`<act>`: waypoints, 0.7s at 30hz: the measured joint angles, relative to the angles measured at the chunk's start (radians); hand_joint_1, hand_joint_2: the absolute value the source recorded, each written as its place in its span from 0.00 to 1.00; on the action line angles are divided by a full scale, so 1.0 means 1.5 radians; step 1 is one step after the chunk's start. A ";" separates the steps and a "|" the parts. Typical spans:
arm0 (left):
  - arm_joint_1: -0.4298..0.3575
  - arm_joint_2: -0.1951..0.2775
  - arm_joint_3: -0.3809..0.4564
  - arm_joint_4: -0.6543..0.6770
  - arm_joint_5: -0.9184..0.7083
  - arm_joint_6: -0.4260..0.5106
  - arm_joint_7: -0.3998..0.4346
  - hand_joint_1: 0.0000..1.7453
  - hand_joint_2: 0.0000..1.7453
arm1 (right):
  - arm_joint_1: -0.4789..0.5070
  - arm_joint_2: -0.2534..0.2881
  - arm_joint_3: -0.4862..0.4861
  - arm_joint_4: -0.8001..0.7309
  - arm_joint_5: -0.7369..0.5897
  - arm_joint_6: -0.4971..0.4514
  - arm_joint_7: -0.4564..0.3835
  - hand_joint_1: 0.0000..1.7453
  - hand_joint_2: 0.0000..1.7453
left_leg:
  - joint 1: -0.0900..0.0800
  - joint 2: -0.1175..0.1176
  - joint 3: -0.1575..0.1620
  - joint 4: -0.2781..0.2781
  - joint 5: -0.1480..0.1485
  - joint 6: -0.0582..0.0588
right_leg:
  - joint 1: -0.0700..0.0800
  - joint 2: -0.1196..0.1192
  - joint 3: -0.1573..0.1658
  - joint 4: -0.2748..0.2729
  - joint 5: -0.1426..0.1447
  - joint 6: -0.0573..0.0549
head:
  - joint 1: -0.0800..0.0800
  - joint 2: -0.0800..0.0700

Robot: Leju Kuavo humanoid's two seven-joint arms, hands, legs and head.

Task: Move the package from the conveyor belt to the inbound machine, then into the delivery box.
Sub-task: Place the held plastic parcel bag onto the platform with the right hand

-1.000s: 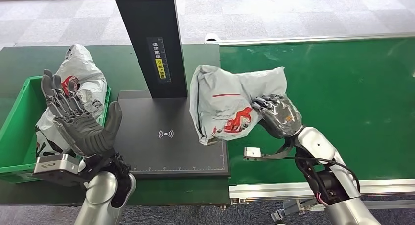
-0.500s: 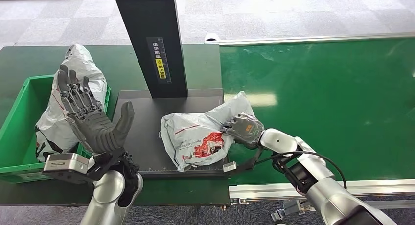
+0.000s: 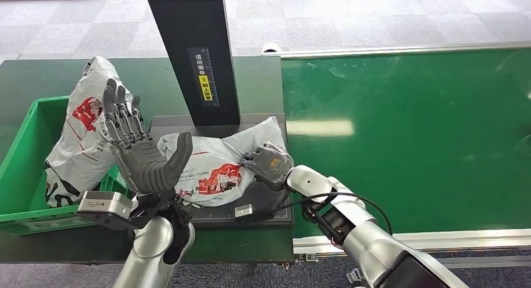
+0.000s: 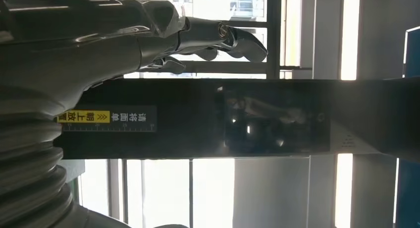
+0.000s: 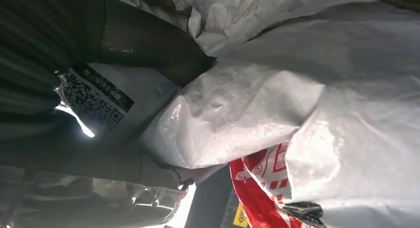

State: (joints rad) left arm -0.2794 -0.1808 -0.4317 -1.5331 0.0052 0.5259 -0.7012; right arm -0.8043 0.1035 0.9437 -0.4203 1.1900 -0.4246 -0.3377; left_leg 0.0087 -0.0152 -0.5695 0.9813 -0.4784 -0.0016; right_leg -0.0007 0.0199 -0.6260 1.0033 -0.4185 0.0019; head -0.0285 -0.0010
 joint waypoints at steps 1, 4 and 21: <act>-0.002 -0.002 -0.002 0.004 0.000 0.000 0.000 0.00 1.00 | -0.002 0.010 0.000 0.009 -0.004 0.009 0.008 0.67 1.00 | 0.000 0.000 0.000 0.000 0.000 0.000 | 0.000 0.000 0.000 0.000 0.000 0.000 | 0.000 0.000; -0.006 -0.006 -0.007 0.016 0.000 0.001 0.000 0.00 1.00 | -0.009 0.034 -0.002 0.032 -0.018 0.049 0.038 0.01 1.00 | 0.000 0.000 0.000 0.000 0.000 0.000 | 0.000 0.000 0.000 0.000 0.000 0.000 | 0.000 0.000; -0.008 -0.017 -0.016 0.056 -0.005 0.017 0.000 0.00 1.00 | -0.025 0.060 -0.097 0.069 -0.132 0.041 0.133 0.00 1.00 | 0.000 0.000 0.000 0.000 0.000 0.000 | 0.000 0.000 0.000 0.000 0.000 0.000 | 0.000 0.000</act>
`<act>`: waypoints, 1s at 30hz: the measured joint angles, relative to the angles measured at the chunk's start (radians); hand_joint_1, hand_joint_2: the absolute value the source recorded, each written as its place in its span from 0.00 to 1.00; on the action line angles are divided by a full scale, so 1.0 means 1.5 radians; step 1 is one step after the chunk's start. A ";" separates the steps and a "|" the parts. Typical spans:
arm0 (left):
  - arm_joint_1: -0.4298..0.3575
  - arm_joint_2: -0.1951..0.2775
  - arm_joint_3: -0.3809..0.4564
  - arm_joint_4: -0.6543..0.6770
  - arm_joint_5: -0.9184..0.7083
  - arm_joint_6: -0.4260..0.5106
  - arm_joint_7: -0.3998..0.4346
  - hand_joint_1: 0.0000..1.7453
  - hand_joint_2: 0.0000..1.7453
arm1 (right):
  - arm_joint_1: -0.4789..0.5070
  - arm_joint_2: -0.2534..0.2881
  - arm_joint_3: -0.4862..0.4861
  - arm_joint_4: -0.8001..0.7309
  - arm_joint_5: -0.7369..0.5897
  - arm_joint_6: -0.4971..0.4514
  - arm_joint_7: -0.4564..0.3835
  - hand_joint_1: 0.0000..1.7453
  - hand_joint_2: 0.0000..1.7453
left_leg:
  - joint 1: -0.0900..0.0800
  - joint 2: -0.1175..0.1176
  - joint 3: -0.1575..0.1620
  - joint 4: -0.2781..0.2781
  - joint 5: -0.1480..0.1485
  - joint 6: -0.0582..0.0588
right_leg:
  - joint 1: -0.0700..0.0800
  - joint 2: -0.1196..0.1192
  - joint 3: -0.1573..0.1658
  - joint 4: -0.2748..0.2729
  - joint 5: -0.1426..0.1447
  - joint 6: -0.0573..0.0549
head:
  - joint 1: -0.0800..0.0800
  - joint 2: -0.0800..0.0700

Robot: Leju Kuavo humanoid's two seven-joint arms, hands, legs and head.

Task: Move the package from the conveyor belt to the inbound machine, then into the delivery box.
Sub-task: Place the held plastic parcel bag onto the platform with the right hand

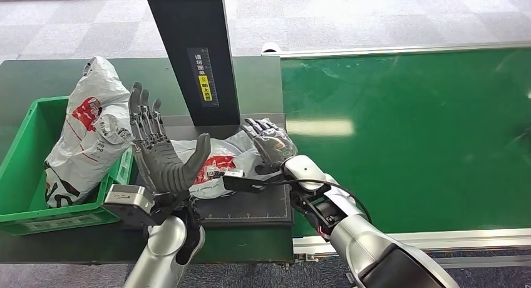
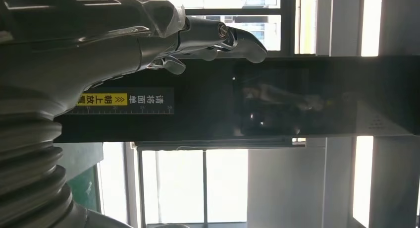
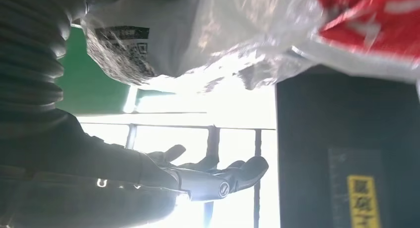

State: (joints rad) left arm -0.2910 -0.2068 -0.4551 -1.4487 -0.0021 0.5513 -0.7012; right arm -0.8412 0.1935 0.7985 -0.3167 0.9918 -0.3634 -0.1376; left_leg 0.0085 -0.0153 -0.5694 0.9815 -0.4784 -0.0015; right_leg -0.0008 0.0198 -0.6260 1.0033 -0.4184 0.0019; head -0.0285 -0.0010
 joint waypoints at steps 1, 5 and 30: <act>0.000 -0.001 0.000 0.002 -0.002 0.002 0.000 0.00 1.00 | 0.000 0.000 -0.011 0.000 -0.019 -0.002 -0.006 0.00 1.00 | 0.000 0.000 0.000 0.000 0.000 0.000 | 0.000 0.000 0.000 0.000 0.000 0.000 | 0.000 0.000; 0.000 -0.002 0.000 0.010 -0.006 0.004 0.000 0.00 1.00 | 0.000 0.003 -0.081 -0.004 -0.142 0.018 -0.097 0.00 1.00 | 0.000 0.000 0.000 0.000 0.000 0.000 | 0.000 0.000 0.000 0.000 0.000 0.000 | 0.000 0.000; -0.030 -0.007 -0.008 0.151 -0.015 -0.030 0.000 0.00 1.00 | 0.030 0.011 -0.410 -0.059 -0.534 0.417 -0.242 0.00 1.00 | 0.000 0.000 0.000 0.000 0.000 0.000 | 0.000 0.000 0.000 0.000 0.000 0.000 | 0.000 0.000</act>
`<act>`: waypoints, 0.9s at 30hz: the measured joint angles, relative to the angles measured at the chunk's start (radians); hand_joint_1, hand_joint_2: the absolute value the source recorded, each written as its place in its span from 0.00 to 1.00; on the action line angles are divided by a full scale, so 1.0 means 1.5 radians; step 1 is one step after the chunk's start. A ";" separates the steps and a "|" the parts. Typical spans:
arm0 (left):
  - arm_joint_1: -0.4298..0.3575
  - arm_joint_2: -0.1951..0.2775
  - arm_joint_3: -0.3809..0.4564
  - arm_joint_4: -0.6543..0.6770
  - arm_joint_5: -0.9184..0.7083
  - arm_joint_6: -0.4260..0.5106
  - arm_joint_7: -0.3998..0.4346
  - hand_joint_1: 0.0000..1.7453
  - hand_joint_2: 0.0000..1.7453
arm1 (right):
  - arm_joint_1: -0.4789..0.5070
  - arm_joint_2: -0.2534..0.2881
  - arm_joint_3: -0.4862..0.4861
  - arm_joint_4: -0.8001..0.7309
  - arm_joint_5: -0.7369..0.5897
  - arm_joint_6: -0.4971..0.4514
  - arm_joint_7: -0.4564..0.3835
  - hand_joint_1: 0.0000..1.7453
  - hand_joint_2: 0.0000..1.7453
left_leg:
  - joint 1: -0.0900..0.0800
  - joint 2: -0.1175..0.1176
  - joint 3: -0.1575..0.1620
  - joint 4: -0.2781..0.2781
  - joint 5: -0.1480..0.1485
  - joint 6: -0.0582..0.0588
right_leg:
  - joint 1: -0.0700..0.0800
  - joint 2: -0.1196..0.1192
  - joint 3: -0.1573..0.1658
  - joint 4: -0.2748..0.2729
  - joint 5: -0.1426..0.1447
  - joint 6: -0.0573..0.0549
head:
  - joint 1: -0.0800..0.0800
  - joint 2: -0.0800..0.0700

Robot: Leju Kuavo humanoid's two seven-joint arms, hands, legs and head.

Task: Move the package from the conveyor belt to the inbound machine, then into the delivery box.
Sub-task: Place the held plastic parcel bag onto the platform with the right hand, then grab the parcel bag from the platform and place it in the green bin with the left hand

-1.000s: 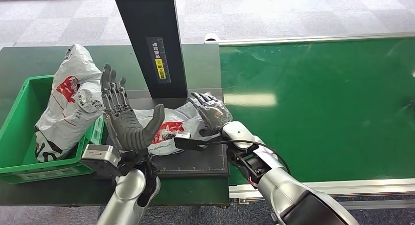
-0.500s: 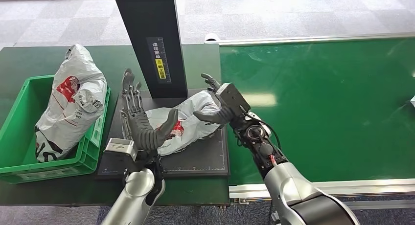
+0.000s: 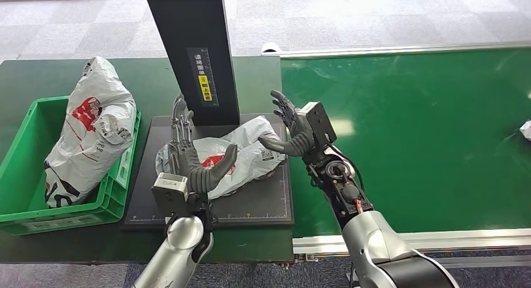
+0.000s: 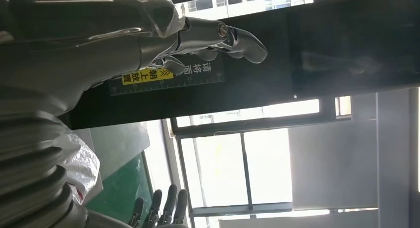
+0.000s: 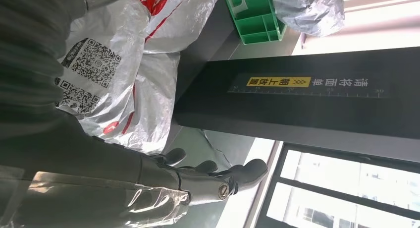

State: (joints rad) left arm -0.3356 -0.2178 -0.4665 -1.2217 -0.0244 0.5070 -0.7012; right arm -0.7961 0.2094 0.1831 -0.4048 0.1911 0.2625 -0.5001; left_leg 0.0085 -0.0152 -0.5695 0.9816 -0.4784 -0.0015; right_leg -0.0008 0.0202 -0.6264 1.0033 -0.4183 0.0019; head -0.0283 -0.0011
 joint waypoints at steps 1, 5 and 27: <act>0.000 0.000 0.000 0.002 0.000 0.000 0.001 0.00 1.00 | 0.000 0.000 -0.001 0.000 -0.002 0.002 0.000 0.00 1.00 | 0.000 0.000 0.000 0.000 0.000 0.000 | 0.000 0.000 0.000 0.000 0.000 0.000 | 0.000 0.000; -0.008 0.001 -0.002 0.022 -0.041 -0.014 0.070 0.00 1.00 | 0.002 0.000 -0.017 -0.009 -0.064 0.051 0.004 0.00 1.00 | 0.000 0.000 0.000 0.000 0.000 0.000 | 0.000 0.000 0.000 0.000 0.000 0.000 | 0.000 0.000; -0.027 0.011 0.023 0.219 -0.583 -0.029 0.408 0.00 1.00 | 0.223 -0.099 0.053 -0.261 -0.208 -0.164 -0.022 0.00 1.00 | 0.000 -0.001 0.000 0.000 0.000 0.000 | 0.000 0.000 0.000 0.000 0.000 0.000 | 0.000 0.000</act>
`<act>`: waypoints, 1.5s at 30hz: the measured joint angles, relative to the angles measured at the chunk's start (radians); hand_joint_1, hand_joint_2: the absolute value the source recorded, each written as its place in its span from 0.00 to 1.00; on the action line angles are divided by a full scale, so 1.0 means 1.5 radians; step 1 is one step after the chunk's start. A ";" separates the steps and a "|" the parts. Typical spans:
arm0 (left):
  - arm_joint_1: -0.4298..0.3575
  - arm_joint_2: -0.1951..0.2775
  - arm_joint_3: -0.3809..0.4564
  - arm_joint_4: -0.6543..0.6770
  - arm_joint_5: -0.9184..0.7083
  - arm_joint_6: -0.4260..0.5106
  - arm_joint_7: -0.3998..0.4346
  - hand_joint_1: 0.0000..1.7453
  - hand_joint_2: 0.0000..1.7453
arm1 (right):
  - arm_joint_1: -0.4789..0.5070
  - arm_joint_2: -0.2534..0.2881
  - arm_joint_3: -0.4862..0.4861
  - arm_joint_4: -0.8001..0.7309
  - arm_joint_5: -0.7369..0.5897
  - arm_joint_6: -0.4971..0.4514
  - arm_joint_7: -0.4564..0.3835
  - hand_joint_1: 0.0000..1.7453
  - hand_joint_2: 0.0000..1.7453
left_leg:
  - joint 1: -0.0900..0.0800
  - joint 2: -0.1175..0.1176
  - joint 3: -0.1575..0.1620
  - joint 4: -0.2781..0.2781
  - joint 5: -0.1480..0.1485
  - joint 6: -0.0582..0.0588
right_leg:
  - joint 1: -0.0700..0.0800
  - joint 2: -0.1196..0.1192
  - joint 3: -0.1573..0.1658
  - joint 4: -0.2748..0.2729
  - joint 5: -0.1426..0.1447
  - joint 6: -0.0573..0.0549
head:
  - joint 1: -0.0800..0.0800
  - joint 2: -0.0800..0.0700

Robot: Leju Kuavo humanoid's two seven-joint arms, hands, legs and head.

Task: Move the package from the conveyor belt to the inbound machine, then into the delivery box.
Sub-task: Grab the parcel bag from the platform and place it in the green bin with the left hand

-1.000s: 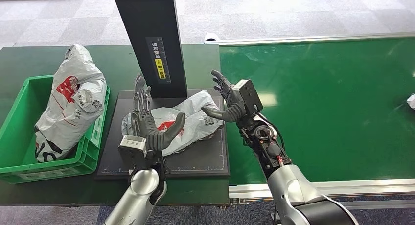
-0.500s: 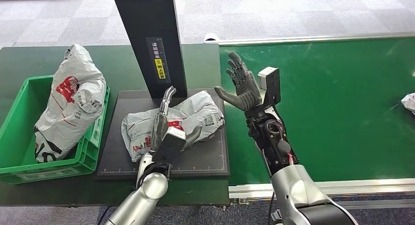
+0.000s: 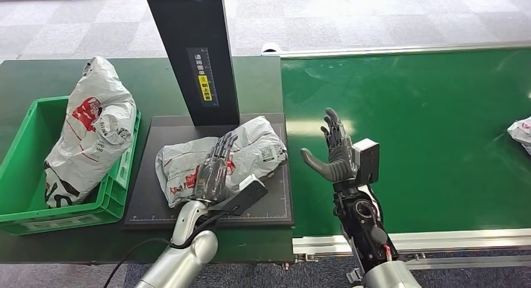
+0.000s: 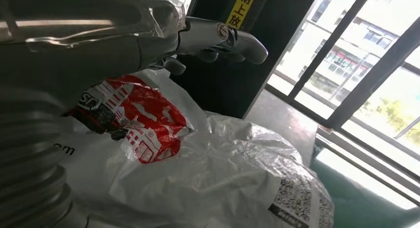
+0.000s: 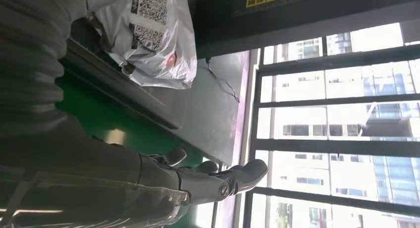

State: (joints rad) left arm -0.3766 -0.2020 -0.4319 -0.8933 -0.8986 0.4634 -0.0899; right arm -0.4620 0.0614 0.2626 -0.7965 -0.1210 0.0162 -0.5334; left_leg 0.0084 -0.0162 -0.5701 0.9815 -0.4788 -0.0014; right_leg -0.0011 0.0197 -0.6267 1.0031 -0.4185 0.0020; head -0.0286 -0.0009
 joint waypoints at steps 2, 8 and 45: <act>-0.007 0.000 -0.001 0.019 -0.017 -0.002 0.017 0.00 1.00 | 0.023 -0.004 -0.002 -0.032 0.000 -0.011 0.009 0.00 1.00 | 0.000 0.000 0.000 0.000 0.000 0.000 | 0.000 0.000 0.000 0.000 0.000 0.000 | 0.000 0.000; -0.039 0.000 -0.004 0.075 -0.061 -0.013 0.056 0.25 1.00 | 0.055 -0.008 -0.005 -0.091 0.032 -0.030 0.043 0.00 1.00 | 0.000 0.000 0.000 0.000 0.000 0.000 | 0.000 0.000 0.000 0.000 0.000 0.000 | 0.000 0.000; -0.050 -0.005 0.129 0.044 -0.109 0.147 -0.112 1.00 1.00 | -0.019 0.026 -0.053 0.021 0.066 -0.039 -0.020 0.00 1.00 | 0.000 0.000 0.000 0.000 0.000 0.000 | 0.000 0.000 0.000 0.000 0.000 0.000 | 0.000 0.000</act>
State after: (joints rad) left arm -0.4515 -0.2097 -0.2383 -0.8267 -1.0617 0.6844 -0.2574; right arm -0.4909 0.1011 0.1836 -0.7655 -0.0214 -0.0420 -0.5627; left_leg 0.0085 -0.0158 -0.5703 0.9814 -0.4786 -0.0014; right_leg -0.0011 0.0198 -0.6265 1.0033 -0.4184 0.0020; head -0.0285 -0.0011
